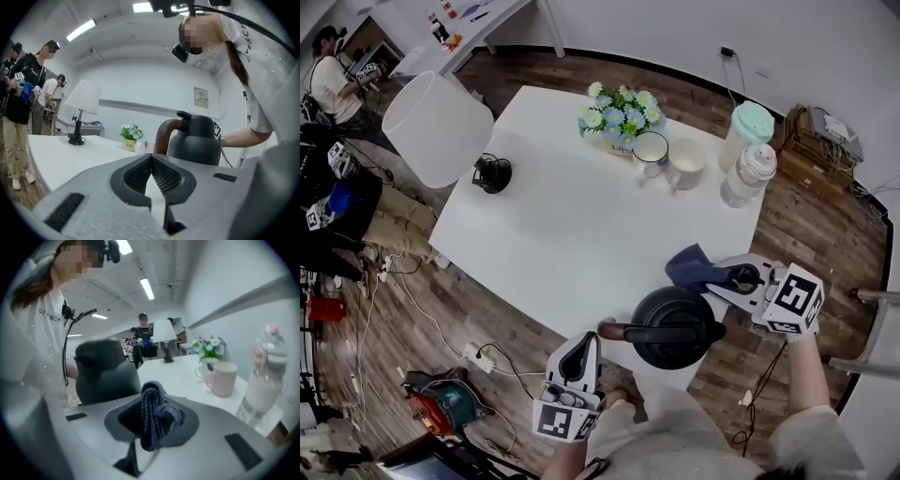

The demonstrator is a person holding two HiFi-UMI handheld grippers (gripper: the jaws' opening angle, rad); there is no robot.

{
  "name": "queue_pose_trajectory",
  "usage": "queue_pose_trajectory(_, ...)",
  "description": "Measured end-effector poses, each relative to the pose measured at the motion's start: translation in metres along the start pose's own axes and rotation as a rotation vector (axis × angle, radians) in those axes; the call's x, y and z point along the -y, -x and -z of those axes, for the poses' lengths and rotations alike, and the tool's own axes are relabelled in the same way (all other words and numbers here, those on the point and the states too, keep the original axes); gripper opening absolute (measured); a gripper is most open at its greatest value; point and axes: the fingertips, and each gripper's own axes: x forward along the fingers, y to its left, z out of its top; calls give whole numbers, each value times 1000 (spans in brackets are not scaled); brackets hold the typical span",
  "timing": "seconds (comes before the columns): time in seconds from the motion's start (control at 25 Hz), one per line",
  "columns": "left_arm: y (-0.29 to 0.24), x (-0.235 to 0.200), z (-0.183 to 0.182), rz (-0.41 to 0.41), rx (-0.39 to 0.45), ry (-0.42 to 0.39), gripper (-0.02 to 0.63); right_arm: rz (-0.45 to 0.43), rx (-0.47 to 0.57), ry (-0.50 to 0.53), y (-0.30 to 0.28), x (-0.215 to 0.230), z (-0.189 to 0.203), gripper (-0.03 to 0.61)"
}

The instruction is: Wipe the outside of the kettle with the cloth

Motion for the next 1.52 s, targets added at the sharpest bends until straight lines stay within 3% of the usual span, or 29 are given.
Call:
queue_pose_trajectory(0.2, 2, -3, -22, 2, 42, -1, 8, -234, 50, 177, 22, -29, -108, 63)
queue_pose_trajectory(0.32, 4, -4, -26, -9, 60, 10, 8, -452, -67, 296, 13, -48, -134, 63)
queue_pose_trajectory(0.52, 9, -8, -28, -41, 84, 32, 8, -762, -334, 457, -22, -71, -131, 63)
queue_pose_trajectory(0.68, 5, -3, -31, -28, 108, 44, 8, -957, -506, 388, -43, -82, -114, 63)
queue_pose_trajectory(0.96, 3, 12, -26, -18, 111, 75, 8, -1151, -657, 212, -88, -82, -87, 63)
queue_pose_trajectory(1.08, 6, 13, -21, -39, 109, 86, 8, -1202, -766, 113, -104, -82, -69, 63)
queue_pose_trajectory(1.28, 14, 13, -12, -61, 101, 95, 8, -1188, -874, 68, -123, -85, -34, 63)
queue_pose_trajectory(1.4, 22, 12, -8, -74, 102, 99, 8, -1132, -903, 73, -133, -86, -15, 63)
queue_pose_trajectory(1.52, 27, 13, -6, -68, 90, 95, 8, -1017, -873, 159, -143, -77, -2, 63)
